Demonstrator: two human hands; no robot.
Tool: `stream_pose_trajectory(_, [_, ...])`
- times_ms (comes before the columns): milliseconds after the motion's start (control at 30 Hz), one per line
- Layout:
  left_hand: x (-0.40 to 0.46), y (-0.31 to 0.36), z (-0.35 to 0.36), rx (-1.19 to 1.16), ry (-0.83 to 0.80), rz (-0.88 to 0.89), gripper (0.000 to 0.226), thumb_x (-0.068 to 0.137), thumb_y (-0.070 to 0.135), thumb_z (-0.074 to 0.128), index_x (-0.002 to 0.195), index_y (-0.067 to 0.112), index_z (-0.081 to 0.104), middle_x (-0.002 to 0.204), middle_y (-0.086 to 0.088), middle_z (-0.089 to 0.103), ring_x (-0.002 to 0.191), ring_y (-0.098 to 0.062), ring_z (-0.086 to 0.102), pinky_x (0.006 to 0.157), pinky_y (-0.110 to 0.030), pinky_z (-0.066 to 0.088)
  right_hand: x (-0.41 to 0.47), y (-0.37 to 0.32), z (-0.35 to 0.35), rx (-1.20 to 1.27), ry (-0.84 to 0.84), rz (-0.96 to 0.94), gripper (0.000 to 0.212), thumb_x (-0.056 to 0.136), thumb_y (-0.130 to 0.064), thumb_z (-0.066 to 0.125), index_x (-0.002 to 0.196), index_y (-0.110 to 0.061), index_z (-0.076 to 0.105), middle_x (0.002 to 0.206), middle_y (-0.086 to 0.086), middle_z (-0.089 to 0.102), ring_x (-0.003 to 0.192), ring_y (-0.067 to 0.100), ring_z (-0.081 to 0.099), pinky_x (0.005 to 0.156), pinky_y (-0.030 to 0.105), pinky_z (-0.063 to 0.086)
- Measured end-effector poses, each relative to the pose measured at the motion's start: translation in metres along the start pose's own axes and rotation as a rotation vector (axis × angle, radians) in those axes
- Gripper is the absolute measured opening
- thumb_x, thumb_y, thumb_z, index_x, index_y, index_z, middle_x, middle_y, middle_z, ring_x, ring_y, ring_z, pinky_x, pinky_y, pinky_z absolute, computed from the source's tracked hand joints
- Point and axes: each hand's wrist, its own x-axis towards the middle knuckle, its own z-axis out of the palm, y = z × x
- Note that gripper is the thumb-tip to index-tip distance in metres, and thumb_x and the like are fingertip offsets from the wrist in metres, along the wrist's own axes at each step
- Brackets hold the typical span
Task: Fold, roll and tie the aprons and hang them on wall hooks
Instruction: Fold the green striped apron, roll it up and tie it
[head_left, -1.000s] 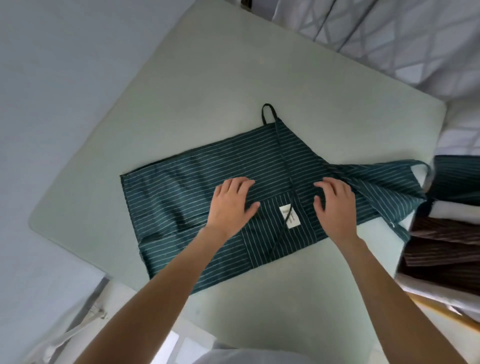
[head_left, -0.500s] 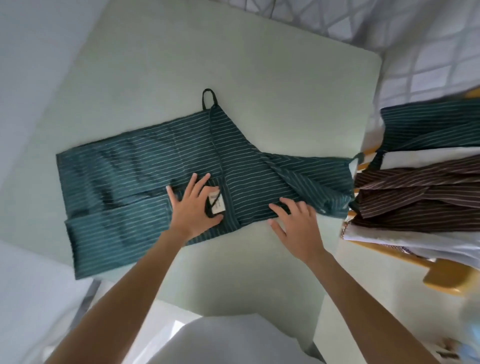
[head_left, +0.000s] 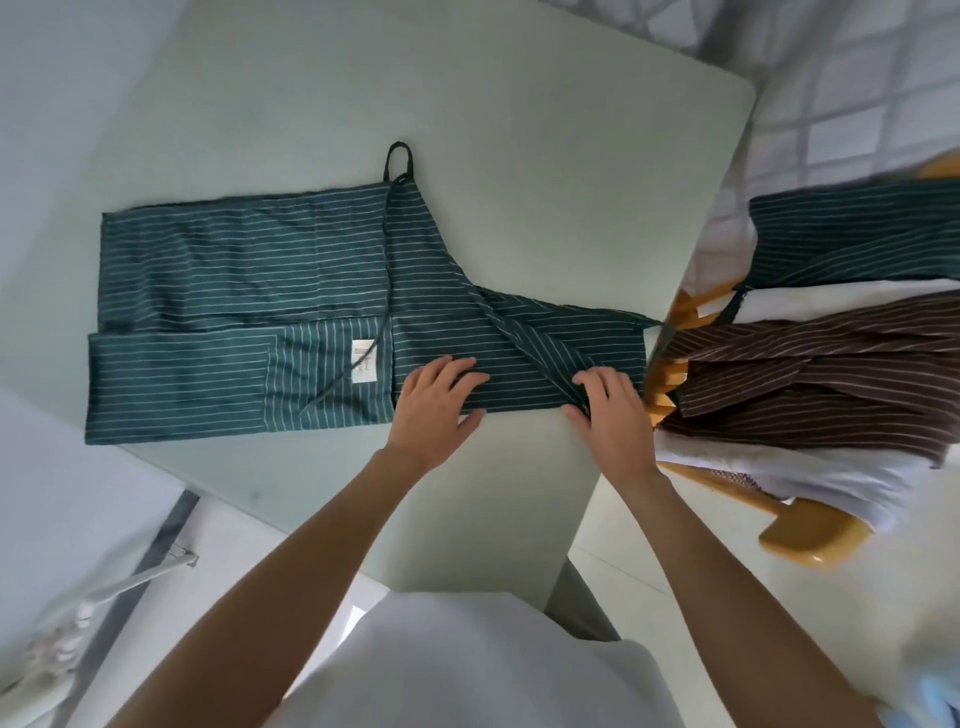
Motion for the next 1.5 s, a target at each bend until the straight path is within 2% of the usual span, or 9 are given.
stream_pose_trajectory(167, [-0.003, 0.009, 0.011, 0.011, 0.006, -0.121, 0.042, 0.091, 0.042, 0.053, 0.128, 0.023, 0.052, 0.144, 0.003, 0.041, 0.139, -0.021, 0.027, 0.112, -0.044, 0.023, 0.014, 0.024, -0.016, -0.093, 0.04, -0.176, 0.01, 0.08, -0.015, 0.07, 0.086, -0.012, 0.063, 0.079, 0.004, 0.065, 0.077, 0.024, 0.059, 0.071, 0.035, 0.047])
stream_pose_trajectory(300, [-0.001, 0.013, 0.013, 0.009, 0.033, -0.143, 0.04, 0.087, 0.039, 0.059, 0.123, 0.021, 0.056, 0.139, 0.002, 0.047, 0.136, -0.023, 0.033, 0.108, -0.046, 0.029, 0.036, 0.042, -0.042, 0.253, 0.106, 0.099, 0.008, 0.094, -0.016, 0.054, 0.095, -0.011, 0.061, 0.085, 0.003, 0.066, 0.074, 0.016, 0.058, 0.066, 0.03, 0.045])
stream_pose_trajectory(600, [0.002, 0.028, 0.019, -0.009, 0.089, -0.253, 0.039, 0.087, 0.042, 0.059, 0.115, 0.016, 0.058, 0.133, 0.0, 0.05, 0.132, -0.025, 0.038, 0.104, -0.048, 0.034, 0.049, 0.049, -0.057, 0.315, 0.396, 0.254, 0.016, 0.09, -0.027, 0.058, 0.097, -0.013, 0.059, 0.095, 0.003, 0.057, 0.087, 0.018, 0.052, 0.074, 0.028, 0.043])
stream_pose_trajectory(733, [0.007, 0.03, 0.017, -0.006, 0.095, -0.273, 0.037, 0.085, 0.041, 0.062, 0.111, 0.015, 0.059, 0.129, -0.002, 0.052, 0.127, -0.026, 0.042, 0.099, -0.049, 0.039, 0.002, 0.041, -0.039, 0.276, 0.139, 0.438, 0.04, 0.075, -0.047, 0.072, 0.087, -0.016, 0.05, 0.076, -0.003, 0.053, 0.068, 0.013, 0.05, 0.06, 0.024, 0.039])
stream_pose_trajectory(900, [0.006, 0.029, 0.017, 0.008, 0.084, -0.26, 0.038, 0.086, 0.042, 0.06, 0.113, 0.015, 0.058, 0.131, -0.002, 0.051, 0.128, -0.026, 0.04, 0.099, -0.047, 0.038, -0.007, 0.04, -0.026, 0.344, 0.143, 0.469, 0.016, 0.089, -0.022, 0.062, 0.099, -0.01, 0.065, 0.088, 0.003, 0.067, 0.081, 0.017, 0.061, 0.062, 0.017, 0.039])
stream_pose_trajectory(1000, [0.003, 0.027, 0.019, 0.019, 0.043, -0.232, 0.043, 0.087, 0.045, 0.058, 0.118, 0.015, 0.056, 0.136, -0.002, 0.047, 0.134, -0.026, 0.035, 0.104, -0.049, 0.036, -0.001, 0.043, -0.042, 0.694, 0.171, 0.548, 0.014, 0.094, -0.017, 0.054, 0.103, -0.008, 0.06, 0.094, 0.0, 0.062, 0.088, 0.011, 0.056, 0.066, 0.001, 0.038])
stream_pose_trajectory(1133, [-0.001, 0.023, 0.019, 0.043, 0.001, -0.2, 0.051, 0.086, 0.049, 0.058, 0.124, 0.016, 0.052, 0.142, -0.002, 0.041, 0.139, -0.026, 0.028, 0.108, -0.052, 0.031, 0.004, 0.048, -0.059, 1.086, 0.065, 0.578, 0.011, 0.094, -0.015, 0.055, 0.103, -0.012, 0.057, 0.095, 0.0, 0.064, 0.089, 0.007, 0.06, 0.076, 0.011, 0.048])
stream_pose_trajectory(1367, [-0.002, 0.022, 0.018, 0.059, -0.025, -0.182, 0.051, 0.088, 0.048, 0.055, 0.128, 0.017, 0.049, 0.146, -0.002, 0.038, 0.141, -0.024, 0.024, 0.11, -0.049, 0.027, -0.005, 0.077, -0.061, 0.402, 0.166, 0.059, 0.01, 0.091, -0.013, 0.058, 0.097, -0.008, 0.064, 0.082, -0.003, 0.065, 0.074, 0.012, 0.062, 0.063, 0.015, 0.043])
stream_pose_trajectory(1500, [-0.002, 0.023, 0.018, 0.058, -0.027, -0.183, 0.051, 0.088, 0.047, 0.055, 0.129, 0.017, 0.048, 0.146, -0.002, 0.037, 0.142, -0.025, 0.022, 0.111, -0.049, 0.026, -0.006, 0.067, -0.076, 1.037, -0.022, 0.255, 0.008, 0.092, -0.004, 0.054, 0.097, -0.006, 0.06, 0.086, 0.008, 0.065, 0.079, 0.016, 0.07, 0.069, 0.02, 0.055])
